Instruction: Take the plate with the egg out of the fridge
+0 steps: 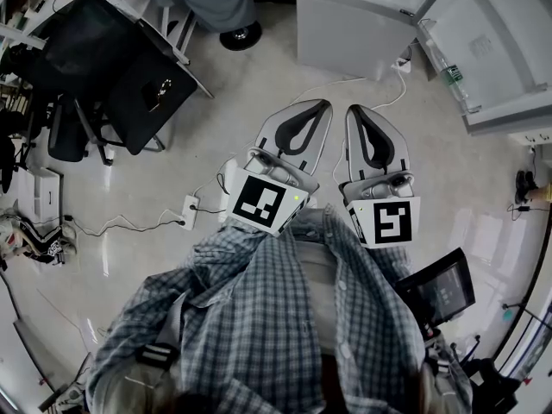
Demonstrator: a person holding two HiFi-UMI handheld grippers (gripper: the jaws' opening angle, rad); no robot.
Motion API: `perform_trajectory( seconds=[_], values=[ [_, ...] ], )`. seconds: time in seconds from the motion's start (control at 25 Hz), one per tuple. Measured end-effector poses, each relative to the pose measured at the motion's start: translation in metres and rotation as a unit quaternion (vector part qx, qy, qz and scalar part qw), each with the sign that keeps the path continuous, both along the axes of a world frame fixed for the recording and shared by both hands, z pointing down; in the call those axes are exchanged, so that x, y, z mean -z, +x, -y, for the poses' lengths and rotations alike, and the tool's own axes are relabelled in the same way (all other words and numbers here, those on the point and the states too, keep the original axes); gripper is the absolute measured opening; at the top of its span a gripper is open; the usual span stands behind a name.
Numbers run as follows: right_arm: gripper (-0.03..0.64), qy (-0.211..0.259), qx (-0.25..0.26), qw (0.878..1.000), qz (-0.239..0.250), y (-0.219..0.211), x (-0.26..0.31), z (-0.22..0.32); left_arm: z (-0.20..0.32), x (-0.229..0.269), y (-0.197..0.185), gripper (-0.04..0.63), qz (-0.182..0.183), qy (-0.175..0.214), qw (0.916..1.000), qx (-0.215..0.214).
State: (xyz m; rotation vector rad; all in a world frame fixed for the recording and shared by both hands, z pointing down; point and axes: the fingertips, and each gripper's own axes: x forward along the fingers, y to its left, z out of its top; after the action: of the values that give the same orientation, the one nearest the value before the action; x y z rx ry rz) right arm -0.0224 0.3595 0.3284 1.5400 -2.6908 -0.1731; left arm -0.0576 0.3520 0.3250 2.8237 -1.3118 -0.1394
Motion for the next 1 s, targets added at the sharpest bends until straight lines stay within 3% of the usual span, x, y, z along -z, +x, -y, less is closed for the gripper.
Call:
perform_trajectory(
  seconds=[1.0],
  values=[
    [0.007,-0.007,-0.025,1.000,0.009,0.055,-0.011,0.010,0.013,-0.005,0.036,0.006,0.003,-0.001,1.0000,0.003]
  ],
)
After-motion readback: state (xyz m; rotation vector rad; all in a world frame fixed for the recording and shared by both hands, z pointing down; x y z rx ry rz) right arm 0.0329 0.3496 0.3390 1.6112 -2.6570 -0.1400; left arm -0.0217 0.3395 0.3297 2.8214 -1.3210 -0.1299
